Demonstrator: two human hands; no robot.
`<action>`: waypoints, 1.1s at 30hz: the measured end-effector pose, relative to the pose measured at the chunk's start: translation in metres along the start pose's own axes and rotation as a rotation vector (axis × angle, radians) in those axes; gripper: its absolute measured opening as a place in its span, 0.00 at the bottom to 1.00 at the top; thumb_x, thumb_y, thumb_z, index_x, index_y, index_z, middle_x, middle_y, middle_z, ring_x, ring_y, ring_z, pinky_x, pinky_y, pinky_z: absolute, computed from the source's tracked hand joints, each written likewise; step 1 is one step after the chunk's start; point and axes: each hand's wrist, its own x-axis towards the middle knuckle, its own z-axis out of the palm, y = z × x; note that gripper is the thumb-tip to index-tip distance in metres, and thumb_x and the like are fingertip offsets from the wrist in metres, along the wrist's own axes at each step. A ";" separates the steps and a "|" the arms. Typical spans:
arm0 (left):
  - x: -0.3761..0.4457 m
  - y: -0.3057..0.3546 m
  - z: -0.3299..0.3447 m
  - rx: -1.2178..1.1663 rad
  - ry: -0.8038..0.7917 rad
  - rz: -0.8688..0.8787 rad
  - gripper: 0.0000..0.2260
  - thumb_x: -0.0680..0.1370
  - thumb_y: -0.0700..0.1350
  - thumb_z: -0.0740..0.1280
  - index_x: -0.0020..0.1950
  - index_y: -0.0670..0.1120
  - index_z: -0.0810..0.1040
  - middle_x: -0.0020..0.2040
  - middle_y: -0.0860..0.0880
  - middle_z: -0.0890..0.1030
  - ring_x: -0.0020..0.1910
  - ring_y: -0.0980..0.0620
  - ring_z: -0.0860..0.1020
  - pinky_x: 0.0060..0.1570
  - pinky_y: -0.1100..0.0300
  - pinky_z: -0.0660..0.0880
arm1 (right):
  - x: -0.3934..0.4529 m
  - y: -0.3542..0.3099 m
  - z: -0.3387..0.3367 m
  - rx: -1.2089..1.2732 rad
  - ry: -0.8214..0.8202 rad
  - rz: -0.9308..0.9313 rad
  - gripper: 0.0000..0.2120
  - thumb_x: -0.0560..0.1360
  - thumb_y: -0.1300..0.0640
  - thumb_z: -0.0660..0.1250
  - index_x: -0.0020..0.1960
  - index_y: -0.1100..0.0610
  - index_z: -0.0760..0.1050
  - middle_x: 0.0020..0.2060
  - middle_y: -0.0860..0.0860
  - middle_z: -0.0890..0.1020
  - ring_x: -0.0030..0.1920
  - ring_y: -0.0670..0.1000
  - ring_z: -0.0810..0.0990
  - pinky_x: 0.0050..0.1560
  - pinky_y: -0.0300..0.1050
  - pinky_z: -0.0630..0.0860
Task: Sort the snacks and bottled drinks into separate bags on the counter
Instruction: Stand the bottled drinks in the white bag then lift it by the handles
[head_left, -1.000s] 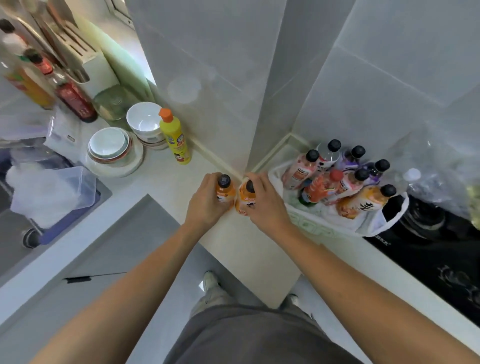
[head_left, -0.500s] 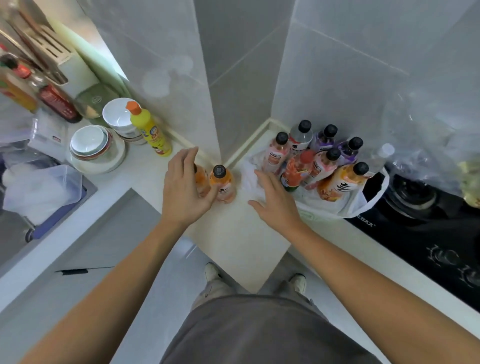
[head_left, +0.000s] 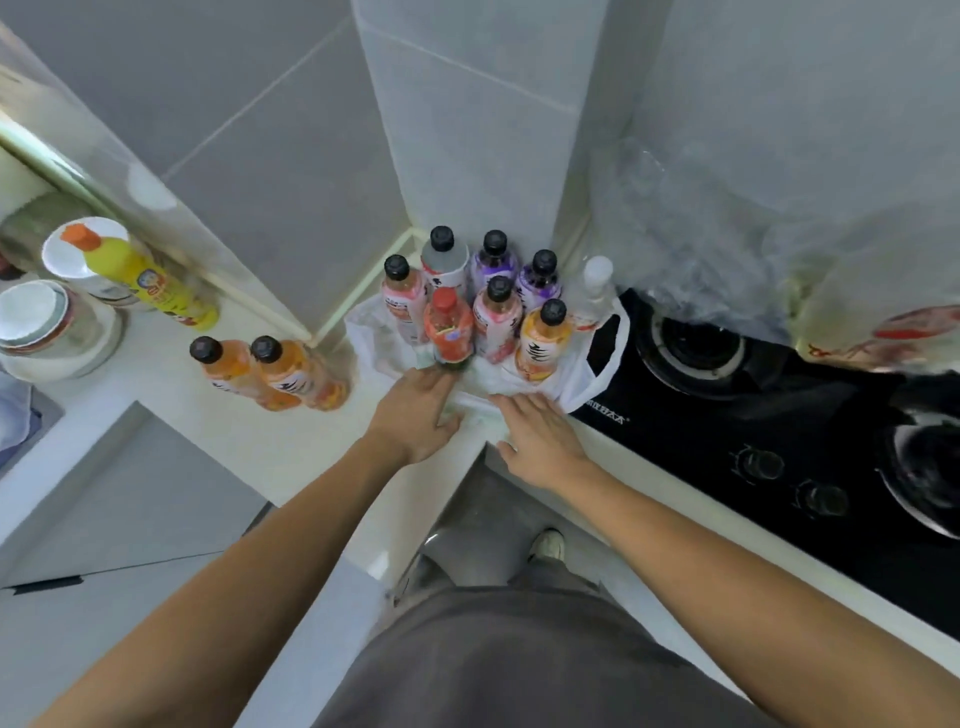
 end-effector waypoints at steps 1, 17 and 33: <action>0.005 -0.003 0.005 0.061 -0.058 -0.024 0.29 0.81 0.58 0.60 0.78 0.45 0.66 0.73 0.42 0.74 0.73 0.40 0.69 0.76 0.48 0.60 | 0.000 0.005 0.002 -0.043 -0.018 -0.003 0.29 0.76 0.54 0.70 0.75 0.56 0.68 0.65 0.55 0.79 0.68 0.58 0.74 0.77 0.53 0.61; -0.025 -0.034 -0.003 0.206 0.006 -0.168 0.38 0.78 0.67 0.36 0.59 0.49 0.80 0.50 0.43 0.83 0.54 0.42 0.77 0.55 0.49 0.71 | 0.006 0.007 -0.008 -0.114 -0.005 0.068 0.17 0.84 0.49 0.57 0.61 0.60 0.77 0.55 0.57 0.80 0.51 0.60 0.81 0.50 0.54 0.76; -0.013 -0.019 -0.014 0.103 -0.002 -0.057 0.28 0.83 0.64 0.51 0.79 0.52 0.65 0.70 0.47 0.75 0.67 0.44 0.72 0.65 0.47 0.70 | -0.004 -0.001 -0.015 -0.073 0.132 0.138 0.30 0.80 0.38 0.51 0.74 0.53 0.71 0.66 0.53 0.78 0.63 0.58 0.76 0.63 0.56 0.74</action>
